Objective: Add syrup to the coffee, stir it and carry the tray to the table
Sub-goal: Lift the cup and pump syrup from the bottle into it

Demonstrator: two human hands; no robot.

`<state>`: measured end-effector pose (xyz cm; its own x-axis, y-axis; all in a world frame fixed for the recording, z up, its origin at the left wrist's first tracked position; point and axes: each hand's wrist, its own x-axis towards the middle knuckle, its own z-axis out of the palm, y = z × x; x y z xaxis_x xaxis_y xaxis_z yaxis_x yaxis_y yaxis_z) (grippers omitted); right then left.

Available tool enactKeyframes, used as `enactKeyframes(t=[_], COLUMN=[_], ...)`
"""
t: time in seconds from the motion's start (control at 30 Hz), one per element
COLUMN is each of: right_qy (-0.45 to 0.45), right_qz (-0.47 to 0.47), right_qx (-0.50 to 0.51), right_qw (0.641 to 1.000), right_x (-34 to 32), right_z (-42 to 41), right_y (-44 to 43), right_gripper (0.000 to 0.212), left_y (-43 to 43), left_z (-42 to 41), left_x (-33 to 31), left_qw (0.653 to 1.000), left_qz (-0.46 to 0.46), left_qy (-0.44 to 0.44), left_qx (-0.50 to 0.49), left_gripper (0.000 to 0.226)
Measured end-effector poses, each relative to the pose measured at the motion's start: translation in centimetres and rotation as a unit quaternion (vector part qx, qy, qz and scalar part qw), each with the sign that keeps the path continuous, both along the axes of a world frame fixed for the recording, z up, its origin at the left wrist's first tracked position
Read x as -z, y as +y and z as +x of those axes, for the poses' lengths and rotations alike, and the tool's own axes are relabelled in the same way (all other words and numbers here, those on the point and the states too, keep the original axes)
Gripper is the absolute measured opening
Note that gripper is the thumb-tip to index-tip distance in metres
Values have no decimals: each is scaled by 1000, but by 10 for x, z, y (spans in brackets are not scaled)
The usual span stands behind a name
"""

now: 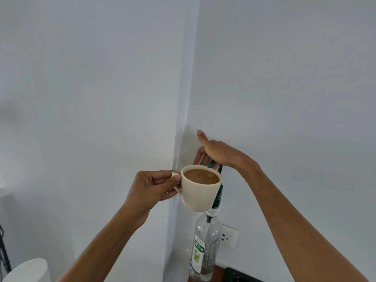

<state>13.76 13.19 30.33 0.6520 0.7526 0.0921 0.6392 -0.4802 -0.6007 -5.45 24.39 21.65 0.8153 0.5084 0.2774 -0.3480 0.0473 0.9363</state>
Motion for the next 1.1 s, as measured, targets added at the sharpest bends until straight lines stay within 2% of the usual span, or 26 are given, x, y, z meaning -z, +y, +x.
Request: enactKeyframes(t=[0.33, 0.53, 0.73, 1.1], right_qy=[7, -12, -23, -31], right_qz=[-13, -3, 10, 22], right_qx=[0, 9, 12, 22], right_qw=[1000, 1000, 1000, 999], right_x=[-6, -1, 2, 7], right_z=[1, 2, 3, -1], right_y=[0, 4, 3, 1], right_gripper=[106, 104, 102, 98], left_y=[-1, 0, -1, -1], left_z=[-2, -1, 1, 4], left_x=[-1, -4, -8, -5], left_qw=[1000, 1000, 1000, 1000], left_qz=[-6, -4, -4, -2], left_qy=[-2, 4, -4, -6], left_qx=[1, -3, 2, 9], left_gripper=[36, 22, 36, 36])
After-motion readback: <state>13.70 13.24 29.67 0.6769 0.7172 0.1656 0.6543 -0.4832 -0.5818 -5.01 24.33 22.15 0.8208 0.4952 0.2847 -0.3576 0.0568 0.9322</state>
